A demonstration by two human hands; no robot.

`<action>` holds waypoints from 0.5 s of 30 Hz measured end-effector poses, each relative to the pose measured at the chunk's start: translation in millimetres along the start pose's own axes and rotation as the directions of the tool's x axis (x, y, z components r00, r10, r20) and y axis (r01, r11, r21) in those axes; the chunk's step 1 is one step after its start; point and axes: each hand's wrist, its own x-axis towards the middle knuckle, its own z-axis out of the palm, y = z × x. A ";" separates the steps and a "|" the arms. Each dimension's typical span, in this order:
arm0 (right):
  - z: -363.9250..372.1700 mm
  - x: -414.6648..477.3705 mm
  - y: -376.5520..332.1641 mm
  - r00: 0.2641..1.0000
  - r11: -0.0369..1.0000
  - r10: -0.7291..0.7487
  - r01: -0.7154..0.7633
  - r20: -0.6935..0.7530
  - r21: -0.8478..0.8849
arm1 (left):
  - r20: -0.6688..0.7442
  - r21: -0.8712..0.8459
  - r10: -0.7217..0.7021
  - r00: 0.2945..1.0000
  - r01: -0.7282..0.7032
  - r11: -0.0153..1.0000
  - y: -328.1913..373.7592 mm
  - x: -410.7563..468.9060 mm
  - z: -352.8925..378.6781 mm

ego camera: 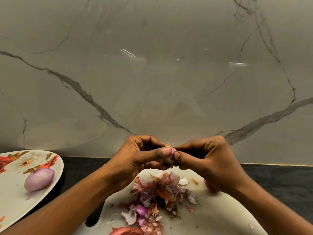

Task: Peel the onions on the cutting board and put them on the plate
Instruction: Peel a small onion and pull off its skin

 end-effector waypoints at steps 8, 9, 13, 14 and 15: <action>-0.2 2.7 9.8 0.995 0.996 -0.040 0.032 -0.096 -0.085 | -0.013 -0.041 0.010 1.000 -0.011 0.999 -1.2 0.7 0.5; -0.7 2.8 10.7 0.993 0.995 -0.039 0.029 -0.109 -0.092 | -0.021 -0.052 0.012 1.000 -0.013 0.999 -1.3 1.2 0.5; -0.7 -0.6 7.6 0.991 0.989 -0.107 0.098 -0.080 -0.115 | -0.063 -0.098 0.015 0.998 -0.021 0.995 -0.2 2.3 -0.6; 0.3 -1.5 6.1 0.988 0.983 -0.136 0.126 -0.070 -0.135 | -0.067 -0.104 0.017 0.998 -0.024 0.994 -0.1 2.3 -1.1; 1.5 -2.2 5.2 0.985 0.976 -0.161 0.149 -0.069 -0.161 | -0.071 -0.103 0.019 0.997 -0.027 0.994 -0.1 2.4 -1.4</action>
